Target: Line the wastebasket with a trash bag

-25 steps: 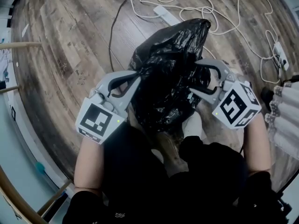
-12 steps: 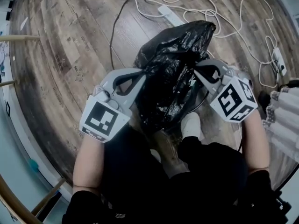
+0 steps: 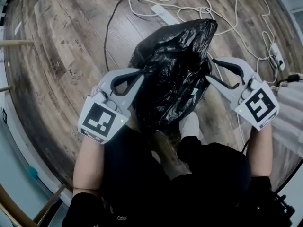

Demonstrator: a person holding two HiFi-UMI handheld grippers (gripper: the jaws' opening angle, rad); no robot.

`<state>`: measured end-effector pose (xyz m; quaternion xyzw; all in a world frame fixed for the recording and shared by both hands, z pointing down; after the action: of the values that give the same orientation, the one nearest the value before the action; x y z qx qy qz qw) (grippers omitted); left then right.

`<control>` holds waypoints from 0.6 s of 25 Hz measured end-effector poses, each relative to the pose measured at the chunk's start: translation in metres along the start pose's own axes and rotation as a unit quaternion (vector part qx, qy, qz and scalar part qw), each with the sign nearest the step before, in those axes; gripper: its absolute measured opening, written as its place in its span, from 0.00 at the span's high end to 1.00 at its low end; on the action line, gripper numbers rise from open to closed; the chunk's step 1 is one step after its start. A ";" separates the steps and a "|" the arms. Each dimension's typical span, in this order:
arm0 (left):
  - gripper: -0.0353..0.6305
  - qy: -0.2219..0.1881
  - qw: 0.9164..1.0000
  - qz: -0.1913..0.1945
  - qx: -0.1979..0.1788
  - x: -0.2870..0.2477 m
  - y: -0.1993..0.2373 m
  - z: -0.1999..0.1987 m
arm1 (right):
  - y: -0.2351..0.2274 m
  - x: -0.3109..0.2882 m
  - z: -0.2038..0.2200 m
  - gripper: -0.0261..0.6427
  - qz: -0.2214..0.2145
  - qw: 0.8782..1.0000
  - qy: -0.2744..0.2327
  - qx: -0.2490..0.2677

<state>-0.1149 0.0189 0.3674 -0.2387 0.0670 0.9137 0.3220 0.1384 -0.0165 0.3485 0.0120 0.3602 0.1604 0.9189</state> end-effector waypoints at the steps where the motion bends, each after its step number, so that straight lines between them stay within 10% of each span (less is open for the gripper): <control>1: 0.94 0.000 1.000 0.002 -0.002 -0.002 -0.002 -0.002 | -0.003 -0.001 -0.003 0.73 0.006 1.000 0.010 -0.005; 5: 0.94 0.002 1.000 0.006 -0.010 -0.003 -0.007 -0.008 | 0.005 -0.039 -0.004 0.73 -0.011 0.992 0.105 0.071; 10: 0.94 0.009 1.000 0.002 -0.020 -0.002 -0.005 -0.008 | 0.028 -0.091 0.032 0.64 -0.084 0.943 0.269 0.176; 15: 0.94 0.009 1.000 -0.007 -0.007 0.001 0.002 0.004 | 0.023 -0.083 0.023 0.96 -0.041 0.967 0.191 0.164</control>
<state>-0.1184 0.0191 0.3701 -0.2497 0.0620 0.9097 0.3259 0.0901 -0.0173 0.4232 0.1172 0.5504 0.0610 0.8244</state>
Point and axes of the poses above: the fingertips, and each gripper's own axes: x backward along the fingers, y to its left, z out of its underside, the point moved 7 cm from there along x, backward along the fingers, and after that the axes turned 2 degrees about x, right-handed, at the moved point
